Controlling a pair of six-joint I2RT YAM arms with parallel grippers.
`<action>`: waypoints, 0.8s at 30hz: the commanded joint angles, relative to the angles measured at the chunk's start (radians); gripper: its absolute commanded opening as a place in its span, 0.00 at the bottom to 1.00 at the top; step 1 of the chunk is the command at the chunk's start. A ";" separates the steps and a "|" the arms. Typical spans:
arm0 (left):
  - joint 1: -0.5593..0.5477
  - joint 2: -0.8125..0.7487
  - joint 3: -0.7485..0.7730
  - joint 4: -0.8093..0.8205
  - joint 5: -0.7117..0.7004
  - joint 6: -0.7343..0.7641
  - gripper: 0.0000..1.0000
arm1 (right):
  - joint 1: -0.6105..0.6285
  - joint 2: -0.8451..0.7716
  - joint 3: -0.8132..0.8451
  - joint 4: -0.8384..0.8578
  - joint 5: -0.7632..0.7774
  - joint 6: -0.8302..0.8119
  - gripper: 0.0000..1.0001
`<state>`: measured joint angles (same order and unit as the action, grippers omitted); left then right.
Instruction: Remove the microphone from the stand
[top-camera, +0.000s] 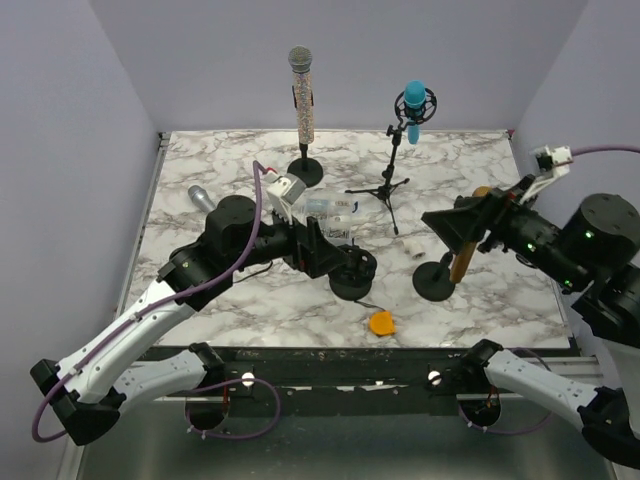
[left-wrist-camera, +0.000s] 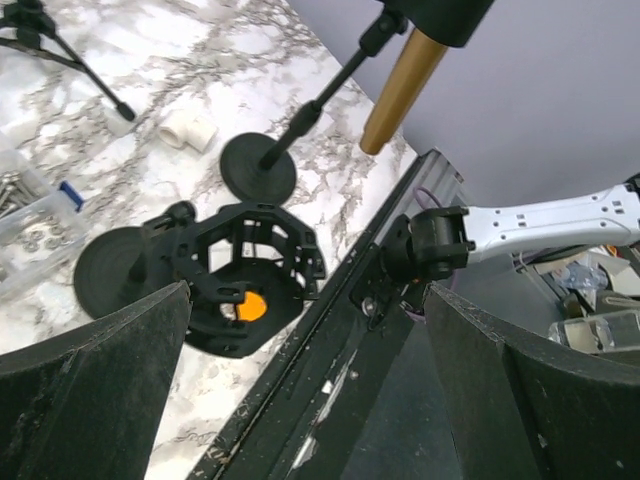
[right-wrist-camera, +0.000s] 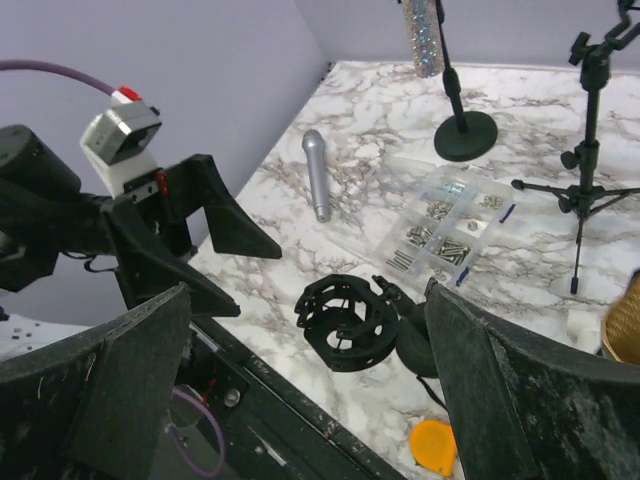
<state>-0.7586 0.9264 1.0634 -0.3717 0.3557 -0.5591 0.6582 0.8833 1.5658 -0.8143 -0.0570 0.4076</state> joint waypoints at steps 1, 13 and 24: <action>-0.062 0.055 0.049 0.074 -0.003 -0.002 0.98 | 0.006 -0.080 -0.006 -0.076 0.149 0.120 1.00; -0.164 0.173 0.159 0.096 -0.074 -0.015 0.99 | 0.006 -0.036 -0.054 -0.292 0.718 0.154 1.00; -0.189 0.204 0.157 0.135 -0.061 -0.034 0.99 | 0.006 0.010 -0.191 -0.108 0.859 0.054 0.92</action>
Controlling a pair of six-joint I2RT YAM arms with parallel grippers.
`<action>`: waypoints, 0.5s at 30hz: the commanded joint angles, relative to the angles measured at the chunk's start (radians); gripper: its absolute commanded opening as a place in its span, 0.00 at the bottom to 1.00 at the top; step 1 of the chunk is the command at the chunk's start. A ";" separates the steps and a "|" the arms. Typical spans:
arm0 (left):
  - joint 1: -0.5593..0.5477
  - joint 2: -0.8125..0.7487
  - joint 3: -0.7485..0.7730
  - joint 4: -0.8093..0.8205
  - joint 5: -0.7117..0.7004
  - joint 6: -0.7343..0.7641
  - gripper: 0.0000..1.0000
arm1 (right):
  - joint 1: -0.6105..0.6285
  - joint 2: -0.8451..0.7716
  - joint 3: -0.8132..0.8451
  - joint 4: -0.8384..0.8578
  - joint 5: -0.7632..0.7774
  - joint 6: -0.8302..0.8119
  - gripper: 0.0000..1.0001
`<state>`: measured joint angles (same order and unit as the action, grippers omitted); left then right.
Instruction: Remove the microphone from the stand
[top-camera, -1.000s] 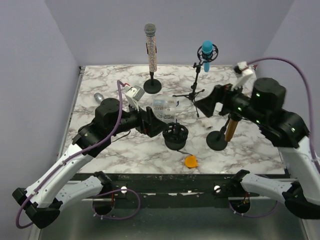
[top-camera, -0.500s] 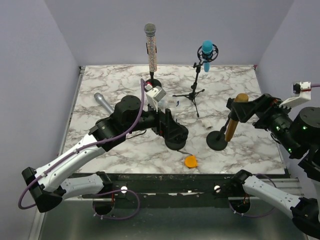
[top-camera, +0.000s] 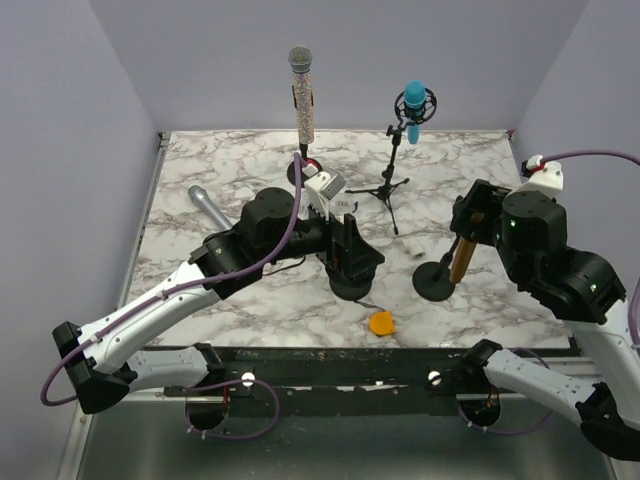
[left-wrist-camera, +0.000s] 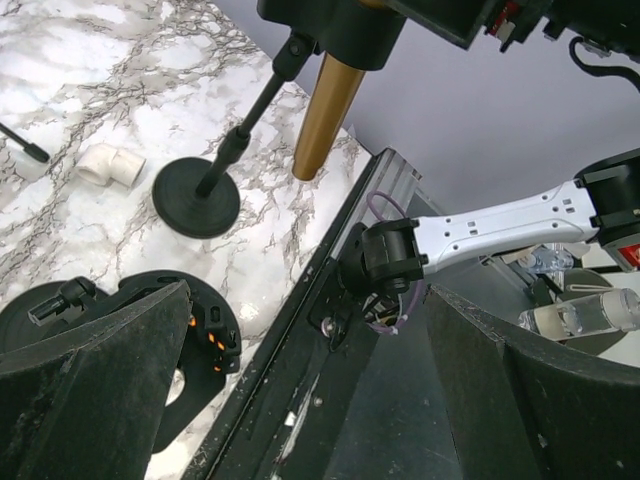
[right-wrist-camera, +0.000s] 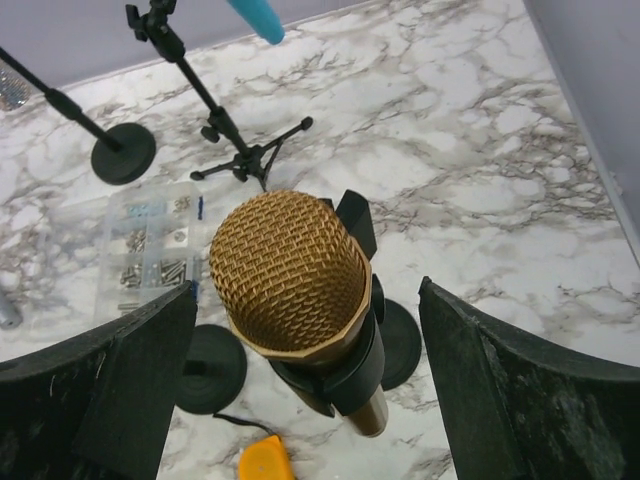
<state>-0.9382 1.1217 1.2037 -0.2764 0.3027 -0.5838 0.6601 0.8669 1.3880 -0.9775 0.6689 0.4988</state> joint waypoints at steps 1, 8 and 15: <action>-0.011 0.009 0.014 0.045 -0.006 -0.010 0.99 | 0.004 0.032 -0.019 0.056 0.145 -0.041 0.88; -0.011 0.011 0.023 0.052 0.001 -0.006 0.98 | 0.004 0.018 -0.095 0.130 0.119 -0.101 0.72; -0.009 0.056 0.065 0.060 0.084 0.044 0.99 | 0.004 -0.017 -0.123 0.223 -0.030 -0.239 0.39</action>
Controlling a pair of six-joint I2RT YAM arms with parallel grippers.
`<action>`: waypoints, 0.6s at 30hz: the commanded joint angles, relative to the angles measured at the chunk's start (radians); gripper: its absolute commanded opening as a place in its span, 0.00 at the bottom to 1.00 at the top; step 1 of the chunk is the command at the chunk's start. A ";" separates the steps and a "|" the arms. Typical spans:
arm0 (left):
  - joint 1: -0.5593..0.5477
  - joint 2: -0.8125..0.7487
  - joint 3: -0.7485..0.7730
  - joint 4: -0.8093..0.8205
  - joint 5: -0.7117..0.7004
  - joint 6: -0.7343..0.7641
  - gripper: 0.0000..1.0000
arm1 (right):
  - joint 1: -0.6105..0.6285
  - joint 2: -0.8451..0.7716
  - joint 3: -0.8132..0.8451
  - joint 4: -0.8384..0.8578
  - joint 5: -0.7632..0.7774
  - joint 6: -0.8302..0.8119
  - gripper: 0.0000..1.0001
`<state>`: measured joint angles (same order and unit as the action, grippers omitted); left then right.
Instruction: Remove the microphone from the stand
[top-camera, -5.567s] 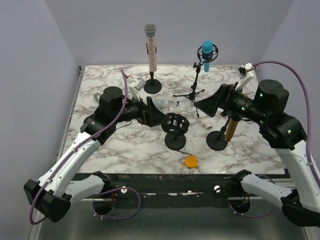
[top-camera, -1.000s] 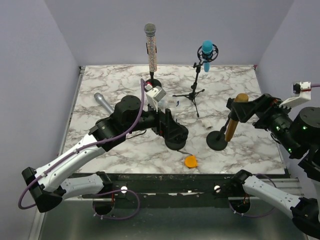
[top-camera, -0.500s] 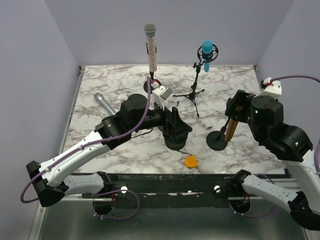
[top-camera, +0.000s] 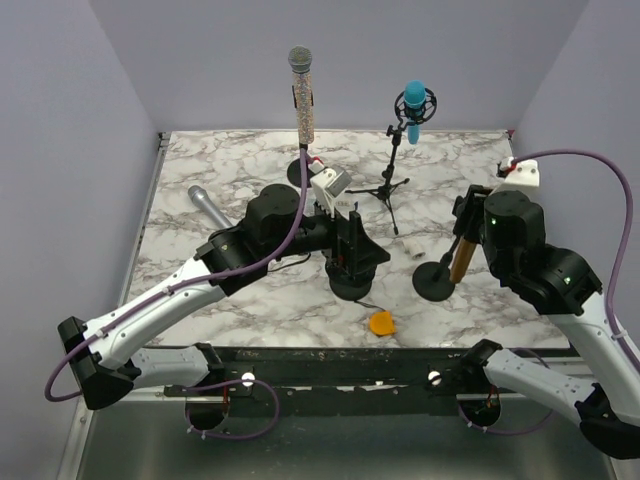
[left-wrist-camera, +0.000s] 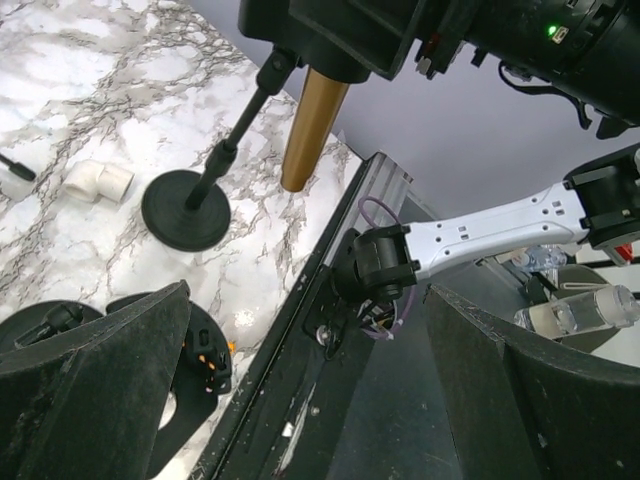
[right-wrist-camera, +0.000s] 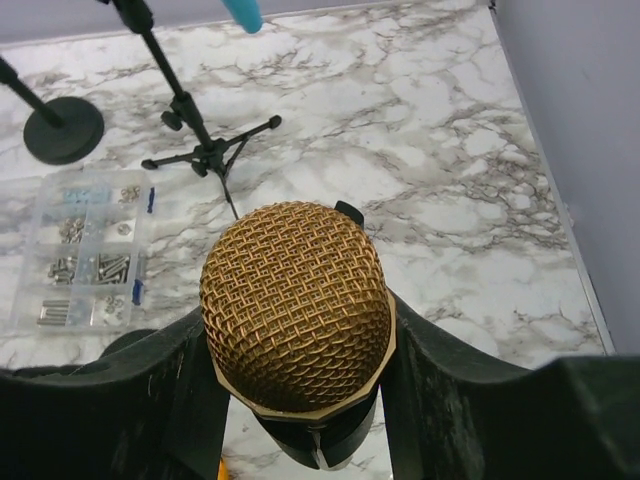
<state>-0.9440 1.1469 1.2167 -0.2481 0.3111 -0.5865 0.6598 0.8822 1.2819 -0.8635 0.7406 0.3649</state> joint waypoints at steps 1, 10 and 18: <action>-0.002 0.041 0.062 0.034 0.100 0.061 0.99 | 0.004 -0.039 -0.022 0.130 -0.143 -0.129 0.36; 0.065 0.122 0.147 0.114 0.312 0.172 0.99 | 0.004 -0.058 -0.051 0.210 -0.488 -0.249 0.16; 0.086 0.218 0.153 0.193 0.337 0.434 0.99 | 0.004 -0.043 -0.094 0.193 -0.583 -0.280 0.11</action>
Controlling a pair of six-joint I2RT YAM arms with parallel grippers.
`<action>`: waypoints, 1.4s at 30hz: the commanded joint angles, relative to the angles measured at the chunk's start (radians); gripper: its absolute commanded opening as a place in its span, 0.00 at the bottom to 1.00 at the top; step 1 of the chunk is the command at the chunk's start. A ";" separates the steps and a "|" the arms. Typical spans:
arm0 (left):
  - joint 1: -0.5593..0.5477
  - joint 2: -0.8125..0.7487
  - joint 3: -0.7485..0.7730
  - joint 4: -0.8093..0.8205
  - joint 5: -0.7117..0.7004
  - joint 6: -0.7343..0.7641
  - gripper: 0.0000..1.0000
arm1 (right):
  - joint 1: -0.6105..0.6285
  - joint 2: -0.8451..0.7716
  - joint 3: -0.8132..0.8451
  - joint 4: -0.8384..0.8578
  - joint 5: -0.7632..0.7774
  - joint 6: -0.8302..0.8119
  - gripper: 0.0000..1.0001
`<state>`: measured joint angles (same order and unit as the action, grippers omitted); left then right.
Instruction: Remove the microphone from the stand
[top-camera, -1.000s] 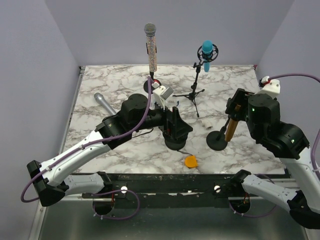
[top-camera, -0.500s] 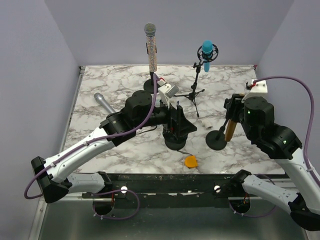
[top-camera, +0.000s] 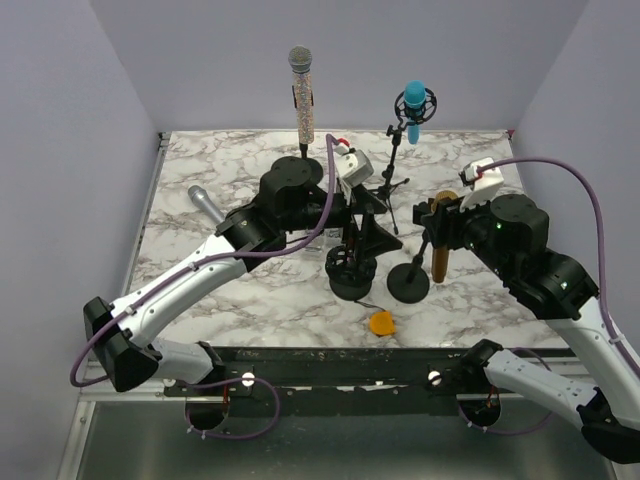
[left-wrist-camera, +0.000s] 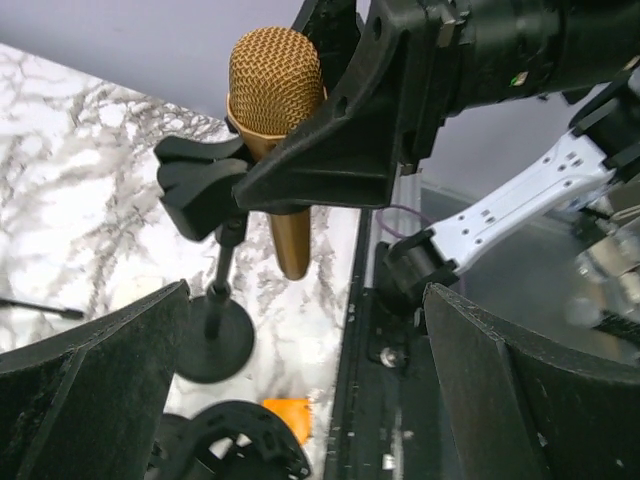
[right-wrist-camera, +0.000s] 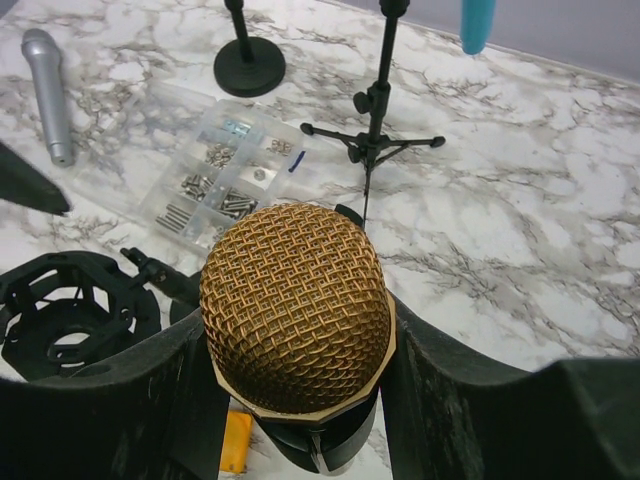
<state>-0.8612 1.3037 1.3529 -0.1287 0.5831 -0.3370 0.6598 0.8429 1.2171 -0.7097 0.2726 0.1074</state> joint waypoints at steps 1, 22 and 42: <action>0.005 0.089 0.030 0.075 0.073 0.212 0.99 | 0.004 -0.007 -0.031 0.042 -0.118 -0.022 0.11; 0.119 0.325 -0.005 0.517 0.300 0.195 0.98 | 0.004 0.094 0.224 -0.175 -0.021 0.157 0.93; 0.106 0.617 0.188 0.787 0.565 -0.026 0.98 | 0.004 0.122 0.219 -0.150 -0.049 0.126 0.66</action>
<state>-0.7414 1.8748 1.4860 0.5880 1.0462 -0.3008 0.6601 0.9703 1.4220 -0.8619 0.2440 0.2432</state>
